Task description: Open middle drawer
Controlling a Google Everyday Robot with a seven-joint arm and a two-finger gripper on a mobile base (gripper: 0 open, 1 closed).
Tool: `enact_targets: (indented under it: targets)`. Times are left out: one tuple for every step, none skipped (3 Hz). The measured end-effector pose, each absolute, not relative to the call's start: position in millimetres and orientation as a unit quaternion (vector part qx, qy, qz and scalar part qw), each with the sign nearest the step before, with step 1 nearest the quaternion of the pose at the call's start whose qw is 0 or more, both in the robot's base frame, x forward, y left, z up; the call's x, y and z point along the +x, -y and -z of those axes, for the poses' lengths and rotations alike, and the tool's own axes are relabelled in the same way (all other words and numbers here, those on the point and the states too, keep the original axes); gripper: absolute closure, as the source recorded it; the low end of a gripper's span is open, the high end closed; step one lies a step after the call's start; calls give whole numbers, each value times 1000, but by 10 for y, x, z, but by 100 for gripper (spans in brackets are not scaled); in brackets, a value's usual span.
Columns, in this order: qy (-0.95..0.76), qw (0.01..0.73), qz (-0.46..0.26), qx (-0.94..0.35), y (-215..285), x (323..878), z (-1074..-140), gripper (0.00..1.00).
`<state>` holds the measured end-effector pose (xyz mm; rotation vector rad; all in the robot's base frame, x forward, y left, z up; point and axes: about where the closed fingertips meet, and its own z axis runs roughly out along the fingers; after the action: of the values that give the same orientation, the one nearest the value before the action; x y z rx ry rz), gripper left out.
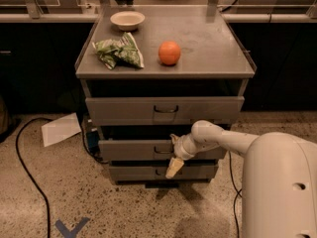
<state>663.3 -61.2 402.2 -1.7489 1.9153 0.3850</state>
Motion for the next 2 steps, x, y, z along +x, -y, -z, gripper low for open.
enact_targets:
  targets:
    - [-713, 244, -156, -639, 628, 6559, -4056, 0]
    - [-711, 246, -157, -640, 598, 6522, -4016, 0]
